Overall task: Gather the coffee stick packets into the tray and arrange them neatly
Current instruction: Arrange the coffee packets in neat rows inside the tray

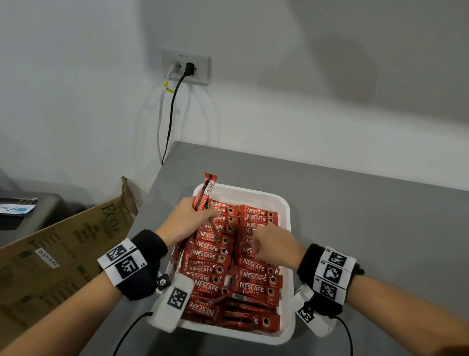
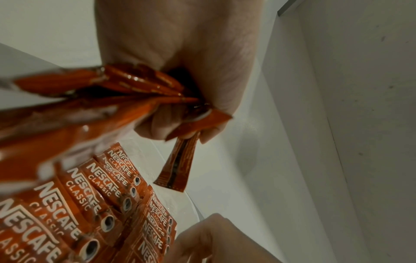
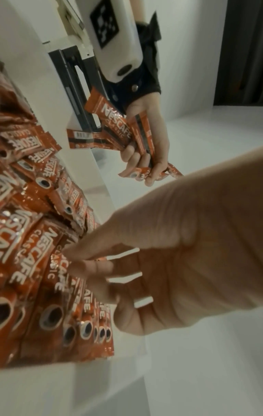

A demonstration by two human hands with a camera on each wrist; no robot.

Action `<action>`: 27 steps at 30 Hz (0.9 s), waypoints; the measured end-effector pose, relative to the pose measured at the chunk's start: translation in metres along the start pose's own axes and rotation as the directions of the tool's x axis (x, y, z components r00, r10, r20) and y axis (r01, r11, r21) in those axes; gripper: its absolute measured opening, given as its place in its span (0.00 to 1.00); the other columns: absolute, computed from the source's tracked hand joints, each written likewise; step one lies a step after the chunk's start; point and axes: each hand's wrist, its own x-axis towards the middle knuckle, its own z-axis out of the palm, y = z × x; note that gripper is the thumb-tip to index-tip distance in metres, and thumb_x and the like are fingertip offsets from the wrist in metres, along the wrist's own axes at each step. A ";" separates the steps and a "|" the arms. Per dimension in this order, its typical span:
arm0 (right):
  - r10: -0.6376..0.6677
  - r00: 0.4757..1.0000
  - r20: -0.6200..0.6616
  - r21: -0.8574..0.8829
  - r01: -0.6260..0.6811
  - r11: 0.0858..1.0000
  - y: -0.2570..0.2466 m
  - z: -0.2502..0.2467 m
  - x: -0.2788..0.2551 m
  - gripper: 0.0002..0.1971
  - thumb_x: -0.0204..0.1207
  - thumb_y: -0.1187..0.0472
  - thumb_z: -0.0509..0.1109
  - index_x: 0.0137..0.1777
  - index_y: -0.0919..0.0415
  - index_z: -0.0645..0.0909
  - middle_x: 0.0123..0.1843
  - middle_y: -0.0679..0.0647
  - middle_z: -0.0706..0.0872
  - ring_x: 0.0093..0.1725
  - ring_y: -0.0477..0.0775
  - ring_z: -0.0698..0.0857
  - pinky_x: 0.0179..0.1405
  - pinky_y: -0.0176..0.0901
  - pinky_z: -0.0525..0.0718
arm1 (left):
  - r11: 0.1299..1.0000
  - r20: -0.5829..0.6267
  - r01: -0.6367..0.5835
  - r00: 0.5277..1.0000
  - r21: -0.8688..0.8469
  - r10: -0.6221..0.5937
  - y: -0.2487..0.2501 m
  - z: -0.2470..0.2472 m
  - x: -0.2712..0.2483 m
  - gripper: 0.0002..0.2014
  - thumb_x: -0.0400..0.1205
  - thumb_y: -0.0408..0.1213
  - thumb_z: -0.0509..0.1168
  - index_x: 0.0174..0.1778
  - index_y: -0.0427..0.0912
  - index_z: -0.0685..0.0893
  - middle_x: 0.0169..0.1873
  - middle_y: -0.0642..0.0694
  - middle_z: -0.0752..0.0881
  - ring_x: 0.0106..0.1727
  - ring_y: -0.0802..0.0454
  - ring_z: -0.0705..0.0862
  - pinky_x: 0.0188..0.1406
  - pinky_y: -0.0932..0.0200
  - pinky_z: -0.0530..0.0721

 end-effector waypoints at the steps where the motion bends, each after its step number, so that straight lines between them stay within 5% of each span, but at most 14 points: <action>1: 0.000 1.000 -0.011 0.004 0.000 1.000 0.000 0.000 0.000 0.05 0.74 0.68 0.70 0.44 0.64 0.87 0.44 0.54 0.90 0.44 0.50 0.88 0.49 0.45 0.88 | 1.000 0.001 0.001 1.000 0.001 -0.001 0.000 0.000 0.000 0.04 0.81 0.34 0.64 0.46 0.37 0.80 0.52 0.26 0.85 0.52 0.30 0.85 0.56 0.43 0.84; 7: -0.014 0.999 0.043 0.023 0.013 1.000 -0.005 0.007 -0.001 0.04 0.75 0.66 0.71 0.45 0.62 0.88 0.46 0.52 0.90 0.45 0.49 0.88 0.51 0.44 0.87 | 1.000 0.010 -0.010 1.000 -0.019 0.010 0.001 0.001 0.000 0.01 0.82 0.34 0.63 0.44 0.43 0.79 0.46 0.35 0.87 0.43 0.42 0.87 0.52 0.50 0.85; 11: -0.016 0.999 0.052 0.047 0.013 0.999 -0.004 0.005 -0.001 0.05 0.75 0.67 0.71 0.46 0.61 0.88 0.47 0.51 0.90 0.46 0.48 0.87 0.51 0.42 0.86 | 1.000 0.000 -0.007 1.000 -0.016 0.007 0.001 0.001 0.001 0.01 0.81 0.34 0.64 0.46 0.41 0.80 0.49 0.32 0.87 0.49 0.36 0.87 0.54 0.48 0.85; 15: -0.019 0.999 0.048 0.045 0.017 0.999 -0.006 0.006 -0.003 0.06 0.76 0.67 0.70 0.46 0.61 0.88 0.48 0.50 0.89 0.47 0.48 0.87 0.52 0.44 0.87 | 1.000 0.007 -0.014 1.000 -0.022 0.014 0.000 0.001 0.002 0.01 0.82 0.34 0.63 0.45 0.41 0.80 0.47 0.34 0.87 0.43 0.43 0.87 0.51 0.52 0.85; 18: -0.087 0.996 0.010 0.087 0.086 0.992 -0.018 0.006 -0.006 0.05 0.77 0.65 0.69 0.47 0.60 0.87 0.48 0.50 0.89 0.48 0.48 0.87 0.54 0.44 0.86 | 0.999 -0.018 -0.029 0.999 -0.022 0.029 -0.001 -0.001 0.004 0.04 0.81 0.34 0.63 0.41 0.40 0.78 0.38 0.39 0.86 0.38 0.47 0.86 0.48 0.54 0.85; 23: -0.243 0.960 0.137 0.127 0.226 0.966 -0.054 0.016 -0.006 0.09 0.77 0.59 0.72 0.53 0.62 0.86 0.52 0.55 0.89 0.50 0.53 0.87 0.53 0.45 0.85 | 0.999 -0.073 -0.041 0.997 -0.036 0.039 0.000 -0.002 0.006 0.04 0.80 0.32 0.63 0.40 0.37 0.78 0.31 0.43 0.85 0.33 0.50 0.84 0.40 0.57 0.83; 27: -0.266 0.946 0.184 0.064 0.258 0.964 -0.065 0.022 -0.001 0.10 0.76 0.59 0.73 0.53 0.64 0.86 0.53 0.58 0.88 0.51 0.57 0.86 0.48 0.47 0.84 | 0.998 -0.132 -0.045 0.991 -0.049 0.038 -0.003 -0.006 0.006 0.06 0.80 0.31 0.63 0.37 0.36 0.78 0.16 0.54 0.81 0.21 0.61 0.81 0.33 0.62 0.79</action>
